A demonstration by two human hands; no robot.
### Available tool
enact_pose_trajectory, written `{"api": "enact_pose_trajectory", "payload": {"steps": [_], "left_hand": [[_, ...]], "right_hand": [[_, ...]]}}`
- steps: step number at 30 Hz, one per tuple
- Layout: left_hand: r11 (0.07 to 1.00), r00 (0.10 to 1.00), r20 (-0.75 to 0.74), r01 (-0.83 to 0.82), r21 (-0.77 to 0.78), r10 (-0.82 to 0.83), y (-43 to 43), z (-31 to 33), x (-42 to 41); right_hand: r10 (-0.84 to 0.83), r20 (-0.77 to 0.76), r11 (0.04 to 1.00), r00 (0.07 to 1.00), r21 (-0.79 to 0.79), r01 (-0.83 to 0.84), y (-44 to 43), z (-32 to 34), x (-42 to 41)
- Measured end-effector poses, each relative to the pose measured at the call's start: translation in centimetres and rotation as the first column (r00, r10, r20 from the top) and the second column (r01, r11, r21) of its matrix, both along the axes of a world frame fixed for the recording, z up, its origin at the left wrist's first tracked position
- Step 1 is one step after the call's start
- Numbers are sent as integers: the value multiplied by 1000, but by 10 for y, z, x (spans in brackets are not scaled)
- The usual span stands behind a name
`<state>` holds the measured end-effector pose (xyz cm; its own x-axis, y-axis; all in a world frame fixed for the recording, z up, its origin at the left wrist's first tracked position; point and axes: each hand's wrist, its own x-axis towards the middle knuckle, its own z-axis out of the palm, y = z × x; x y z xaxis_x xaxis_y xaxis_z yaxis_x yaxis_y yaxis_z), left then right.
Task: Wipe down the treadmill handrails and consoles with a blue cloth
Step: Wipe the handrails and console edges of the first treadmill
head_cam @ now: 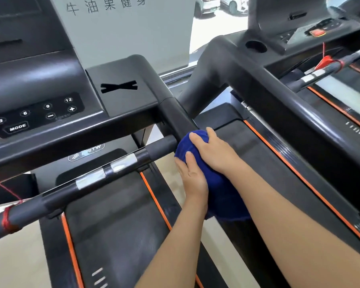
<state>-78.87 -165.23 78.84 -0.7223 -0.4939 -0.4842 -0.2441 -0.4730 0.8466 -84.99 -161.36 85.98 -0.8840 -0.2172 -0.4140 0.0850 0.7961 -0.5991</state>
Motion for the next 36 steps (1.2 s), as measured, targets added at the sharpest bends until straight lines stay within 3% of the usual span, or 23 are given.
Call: {"api": "enact_pose_trajectory", "payload": {"steps": [6,15,18,22,25,28,32,34,36], "left_hand": [[1000,999,-53,5,-28,-7,2,-8,3],[919,946,21,319,-231,-323,70,11,97],[920,957,16,284,-270,-291,69,12,85],[959,991,54,134,-251,-125,65,12,62],[958,992,49,124,-260,-115,83,9,78],[943,991,40,133,-304,-126,135,15,129],[937,990,33,142,-320,-138,203,13,194],[928,986,51,169,-331,-161,227,14,219],[910,979,62,204,-361,-194,245,15,240]], "right_hand": [[30,102,982,994,-191,-10,6,0,-4],[-111,253,993,961,-15,118,113,-6,92],[-89,215,996,973,13,88,109,-7,86],[-40,214,987,976,-144,72,84,-2,60],[61,124,970,990,-242,-29,109,-7,82],[86,40,976,996,-207,-76,162,-19,125],[89,55,985,995,-150,-80,230,-26,187],[78,-73,991,994,-101,-85,255,-31,217],[-20,-276,983,961,-180,-31,272,-41,248]]}}
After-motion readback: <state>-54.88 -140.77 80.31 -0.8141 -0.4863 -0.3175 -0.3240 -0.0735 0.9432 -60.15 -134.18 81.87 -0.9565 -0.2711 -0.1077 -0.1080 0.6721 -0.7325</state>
